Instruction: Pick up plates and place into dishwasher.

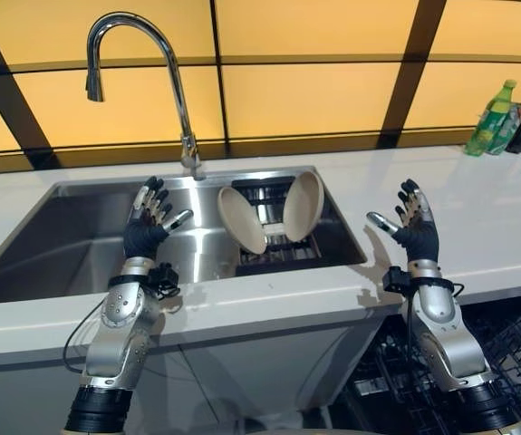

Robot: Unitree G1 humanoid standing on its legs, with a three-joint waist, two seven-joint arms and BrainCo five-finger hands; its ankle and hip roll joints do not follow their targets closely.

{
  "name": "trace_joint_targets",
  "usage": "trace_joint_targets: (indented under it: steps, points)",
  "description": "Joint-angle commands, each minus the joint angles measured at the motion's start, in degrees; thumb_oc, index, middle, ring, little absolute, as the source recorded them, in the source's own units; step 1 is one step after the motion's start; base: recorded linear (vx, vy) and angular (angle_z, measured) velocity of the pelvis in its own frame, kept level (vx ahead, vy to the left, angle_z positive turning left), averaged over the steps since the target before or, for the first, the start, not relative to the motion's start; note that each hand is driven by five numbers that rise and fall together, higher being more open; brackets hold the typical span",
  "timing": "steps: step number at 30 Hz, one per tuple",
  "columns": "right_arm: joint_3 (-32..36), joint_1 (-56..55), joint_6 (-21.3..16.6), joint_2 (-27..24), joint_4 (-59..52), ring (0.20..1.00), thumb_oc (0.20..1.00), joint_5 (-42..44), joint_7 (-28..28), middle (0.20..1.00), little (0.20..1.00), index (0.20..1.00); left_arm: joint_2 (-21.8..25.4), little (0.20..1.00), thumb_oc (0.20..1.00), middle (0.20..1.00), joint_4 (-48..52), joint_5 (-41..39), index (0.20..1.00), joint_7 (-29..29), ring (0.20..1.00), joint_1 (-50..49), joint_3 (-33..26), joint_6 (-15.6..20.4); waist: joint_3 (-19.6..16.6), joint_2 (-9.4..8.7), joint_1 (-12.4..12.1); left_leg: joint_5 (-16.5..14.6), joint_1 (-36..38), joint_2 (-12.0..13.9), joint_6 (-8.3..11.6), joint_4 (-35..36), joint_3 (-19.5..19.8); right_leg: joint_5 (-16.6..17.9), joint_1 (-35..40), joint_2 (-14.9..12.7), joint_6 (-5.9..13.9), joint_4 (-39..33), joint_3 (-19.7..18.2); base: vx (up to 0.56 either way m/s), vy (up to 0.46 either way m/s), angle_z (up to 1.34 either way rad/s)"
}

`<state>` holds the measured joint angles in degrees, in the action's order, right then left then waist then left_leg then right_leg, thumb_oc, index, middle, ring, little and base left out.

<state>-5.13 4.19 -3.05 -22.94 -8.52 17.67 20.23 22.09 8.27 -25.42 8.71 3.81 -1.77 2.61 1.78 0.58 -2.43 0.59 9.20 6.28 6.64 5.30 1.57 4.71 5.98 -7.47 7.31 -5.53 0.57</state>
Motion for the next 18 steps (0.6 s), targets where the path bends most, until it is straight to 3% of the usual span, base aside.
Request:
trace_joint_targets:
  steps: [1, 11, 18]
  points:
    - [2.5, 2.5, -1.6, -0.4, -3.4, 1.000, 1.000, 0.7, -0.5, 1.000, 1.000, 1.000, 3.9, 1.000, 1.000, 1.000, 1.2, 3.4, 1.000, -1.0, 1.000, 3.5, -1.9, 1.9, -2.3, -0.69, 0.0, -0.7, -2.6, -3.6, -3.05, -0.3, -0.9, -3.2, 0.9, 1.3, -1.59, 0.5, 4.4, 0.00, 0.000, 0.00]
    - [2.2, 3.5, -1.1, -1.3, -2.9, 1.000, 1.000, 1.4, -1.3, 1.000, 1.000, 1.000, 7.5, 1.000, 1.000, 1.000, -0.3, 10.0, 1.000, -1.8, 1.000, 4.9, -2.9, 2.4, -2.6, -0.55, 0.1, -0.6, -2.6, -3.3, -2.94, -0.3, -0.9, -3.4, 0.9, 1.8, -1.84, 0.5, 4.2, 0.00, -0.024, 0.00]
    - [1.9, 4.3, 0.1, -2.8, -2.4, 1.000, 1.000, 2.5, -2.9, 1.000, 1.000, 1.000, 12.3, 1.000, 1.000, 1.000, -3.6, 18.3, 1.000, 2.1, 1.000, 6.6, -3.3, 3.2, -2.7, -0.43, 0.2, 0.2, -2.7, -2.4, -2.27, -0.3, -0.4, -4.0, 0.9, 3.4, -2.82, 0.6, 3.5, -0.01, -0.082, 0.00]
